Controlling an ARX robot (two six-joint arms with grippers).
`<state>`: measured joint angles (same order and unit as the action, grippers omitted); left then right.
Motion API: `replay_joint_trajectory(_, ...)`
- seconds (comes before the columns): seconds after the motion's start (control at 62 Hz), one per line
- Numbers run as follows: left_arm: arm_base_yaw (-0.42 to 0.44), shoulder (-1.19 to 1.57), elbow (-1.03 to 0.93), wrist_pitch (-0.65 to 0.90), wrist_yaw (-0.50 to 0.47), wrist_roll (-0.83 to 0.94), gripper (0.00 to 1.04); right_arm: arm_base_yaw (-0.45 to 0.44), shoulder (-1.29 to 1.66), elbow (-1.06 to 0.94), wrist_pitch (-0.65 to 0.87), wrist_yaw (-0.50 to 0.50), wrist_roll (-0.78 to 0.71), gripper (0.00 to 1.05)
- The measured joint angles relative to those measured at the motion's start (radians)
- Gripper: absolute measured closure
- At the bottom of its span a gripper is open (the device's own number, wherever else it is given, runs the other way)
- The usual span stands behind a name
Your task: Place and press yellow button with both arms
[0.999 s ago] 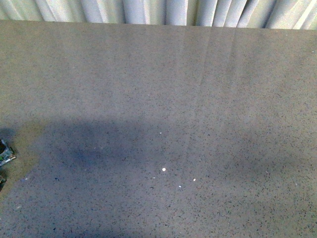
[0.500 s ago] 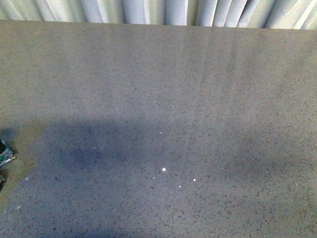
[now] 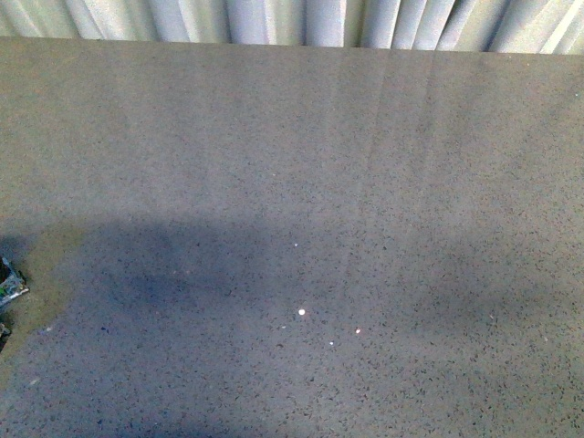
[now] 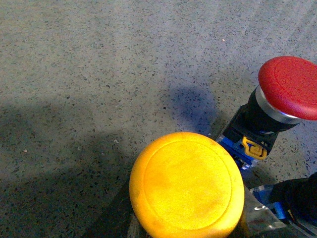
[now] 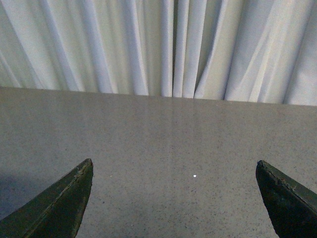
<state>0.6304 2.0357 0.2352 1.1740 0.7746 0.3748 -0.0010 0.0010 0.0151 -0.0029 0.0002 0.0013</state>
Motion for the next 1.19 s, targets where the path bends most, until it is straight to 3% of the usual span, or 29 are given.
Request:
replay_joint_trajectory(0.355,0.13,-0.205,0.005,-0.159,0.014,0.015,0.79,0.0,0.0,0.0,0.0,0.0,0.0,0.09)
replay_joint_trajectory(0.645,0.129,-0.55,0.032,-0.363,0.01,-0.051,0.79,0.0,0.0,0.0,0.0,0.0,0.0,0.09)
replay_joint_trajectory(0.774,0.016,-0.725,0.032,-0.473,-0.031,-0.086,0.79,0.0,0.0,0.0,0.0,0.0,0.0,0.09)
replay_joint_trajectory(0.886,-0.157,-0.845,0.029,-0.521,-0.105,-0.13,0.79,0.0,0.0,0.0,0.0,0.0,0.0,0.09)
replay_joint_trajectory(1.144,-0.588,-0.753,0.019,-0.436,-0.272,-0.179,0.79,0.0,0.0,0.0,0.0,0.0,0.0,0.09)
replay_joint_trajectory(1.193,-0.629,-0.721,0.019,-0.419,-0.286,-0.178,0.79,0.0,0.0,0.0,0.0,0.0,0.0,0.09)
